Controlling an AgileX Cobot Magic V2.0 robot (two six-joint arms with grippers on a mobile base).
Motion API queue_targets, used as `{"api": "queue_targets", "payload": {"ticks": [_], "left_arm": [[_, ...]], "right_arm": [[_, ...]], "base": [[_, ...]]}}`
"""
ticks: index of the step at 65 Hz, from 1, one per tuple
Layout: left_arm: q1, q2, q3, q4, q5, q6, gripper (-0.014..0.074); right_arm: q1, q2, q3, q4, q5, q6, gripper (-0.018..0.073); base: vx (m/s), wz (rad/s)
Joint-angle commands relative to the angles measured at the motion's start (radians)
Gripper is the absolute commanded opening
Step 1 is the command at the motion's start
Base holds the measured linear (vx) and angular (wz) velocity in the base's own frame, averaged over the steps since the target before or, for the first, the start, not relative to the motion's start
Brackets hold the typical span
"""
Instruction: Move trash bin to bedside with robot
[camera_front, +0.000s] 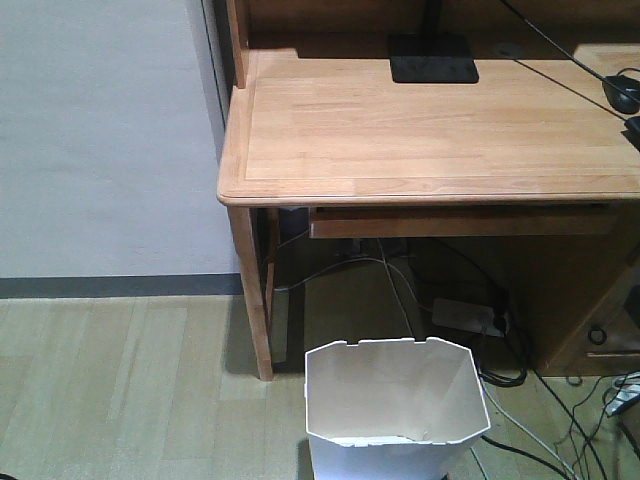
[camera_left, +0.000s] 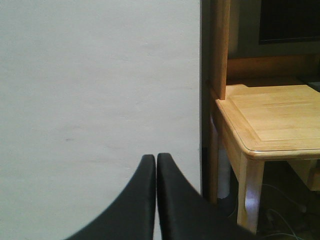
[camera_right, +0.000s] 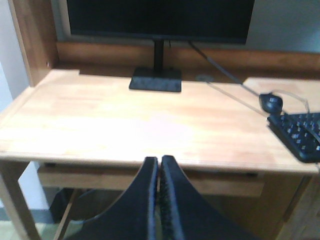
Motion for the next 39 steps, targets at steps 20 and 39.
{"api": "queue_targets", "payload": {"ticks": [20, 39], "left_arm": [[-0.006, -0.005, -0.024, -0.002, -0.073, -0.004, -0.0006], [-0.006, -0.005, -0.024, -0.002, -0.073, -0.004, -0.0006]], "right_arm": [[0.001, 0.022, -0.034, 0.039, -0.069, -0.032, 0.0015], [0.001, 0.022, -0.034, 0.023, -0.059, -0.089, 0.0296]], "base": [[0.00, 0.00], [0.00, 0.00]]}}
